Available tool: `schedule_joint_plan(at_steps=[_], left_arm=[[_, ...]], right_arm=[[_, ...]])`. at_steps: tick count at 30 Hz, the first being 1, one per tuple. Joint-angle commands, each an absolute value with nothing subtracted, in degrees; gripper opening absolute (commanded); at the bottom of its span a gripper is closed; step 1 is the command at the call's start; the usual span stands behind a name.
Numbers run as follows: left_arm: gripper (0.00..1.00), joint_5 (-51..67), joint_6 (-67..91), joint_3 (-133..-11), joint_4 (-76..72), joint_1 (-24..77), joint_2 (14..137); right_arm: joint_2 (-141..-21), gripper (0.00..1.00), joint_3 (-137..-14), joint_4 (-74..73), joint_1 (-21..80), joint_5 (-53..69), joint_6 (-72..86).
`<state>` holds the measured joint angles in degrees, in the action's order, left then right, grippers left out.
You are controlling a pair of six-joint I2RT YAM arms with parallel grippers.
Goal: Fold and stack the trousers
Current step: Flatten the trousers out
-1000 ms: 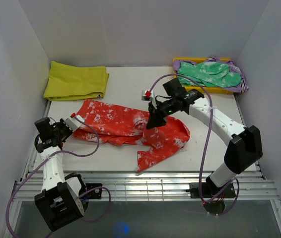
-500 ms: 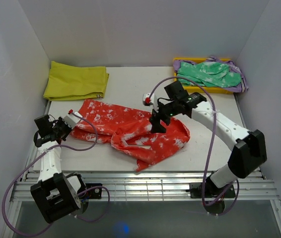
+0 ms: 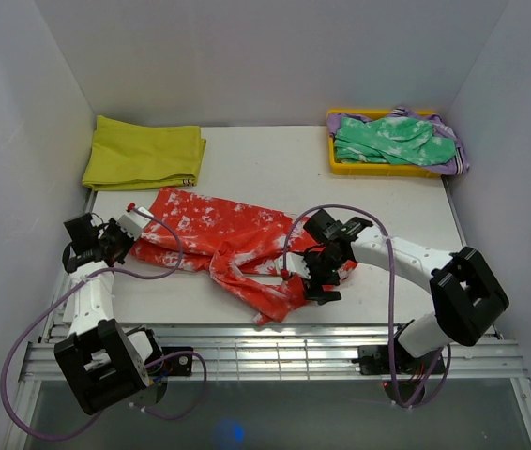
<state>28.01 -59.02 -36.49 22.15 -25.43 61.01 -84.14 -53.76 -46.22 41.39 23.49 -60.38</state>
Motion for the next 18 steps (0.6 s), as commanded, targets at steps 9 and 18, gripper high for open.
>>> schedule_joint_plan(at_steps=[9, 18], left_arm=[[0.0, 28.13, -58.89, -38.41, 21.97, -25.49, 61.17], [0.0, 26.98, -59.94, -37.88, 21.36, -25.49, 62.4]], right_arm=[[-88.6, 0.54, -45.36, -25.93, 48.87, 10.83, -59.15], [-71.73, 0.08, -48.5, -35.67, 30.35, 13.79, -66.35]])
